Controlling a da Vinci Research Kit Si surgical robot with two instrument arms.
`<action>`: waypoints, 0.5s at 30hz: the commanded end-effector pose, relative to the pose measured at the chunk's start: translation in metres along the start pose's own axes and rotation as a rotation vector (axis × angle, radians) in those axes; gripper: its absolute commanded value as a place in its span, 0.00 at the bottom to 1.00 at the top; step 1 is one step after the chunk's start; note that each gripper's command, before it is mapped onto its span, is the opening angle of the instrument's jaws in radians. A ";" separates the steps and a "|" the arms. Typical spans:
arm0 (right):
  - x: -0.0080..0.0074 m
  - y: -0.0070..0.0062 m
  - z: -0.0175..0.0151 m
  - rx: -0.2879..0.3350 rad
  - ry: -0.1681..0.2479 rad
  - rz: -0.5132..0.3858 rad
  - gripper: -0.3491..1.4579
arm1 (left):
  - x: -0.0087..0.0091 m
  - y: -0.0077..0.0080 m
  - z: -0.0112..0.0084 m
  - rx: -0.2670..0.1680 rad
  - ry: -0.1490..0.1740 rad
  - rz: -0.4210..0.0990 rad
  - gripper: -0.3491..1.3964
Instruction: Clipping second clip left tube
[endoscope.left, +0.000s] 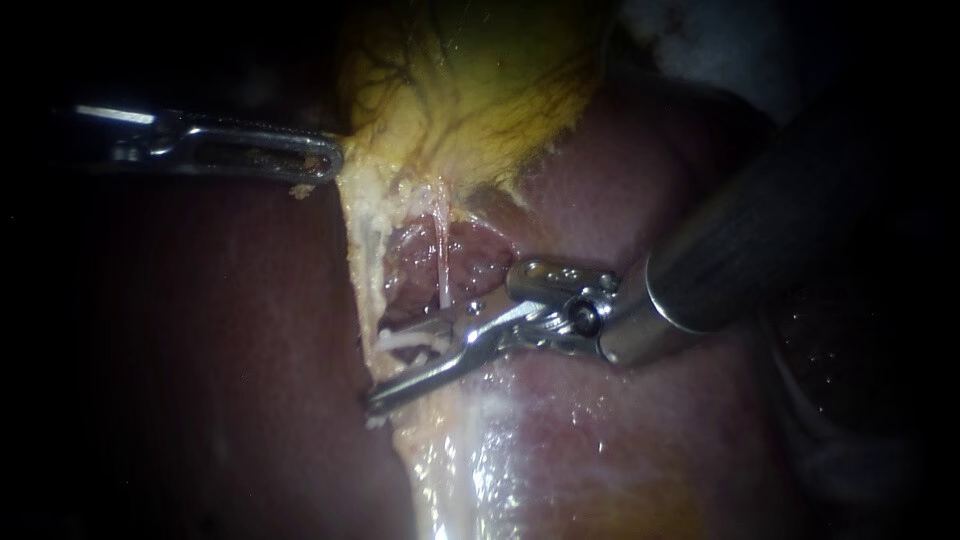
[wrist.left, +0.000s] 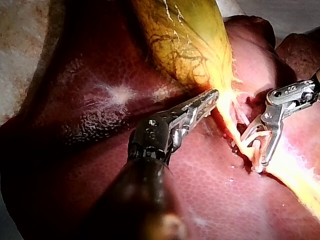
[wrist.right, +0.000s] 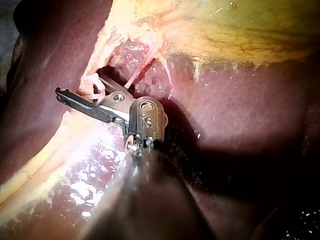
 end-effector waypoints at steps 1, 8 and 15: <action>0.0000 0.0000 -0.0001 0.000 0.000 0.000 0.49 | 0.0000 0.0000 0.0000 0.000 0.000 0.000 0.00; 0.0004 -0.0005 -0.0017 0.008 0.001 0.005 0.50 | 0.0000 0.0000 -0.0001 0.000 0.000 0.000 0.00; 0.0013 -0.0011 -0.0041 0.002 -0.013 0.011 0.50 | 0.0000 0.0000 -0.0001 0.000 0.000 0.000 0.00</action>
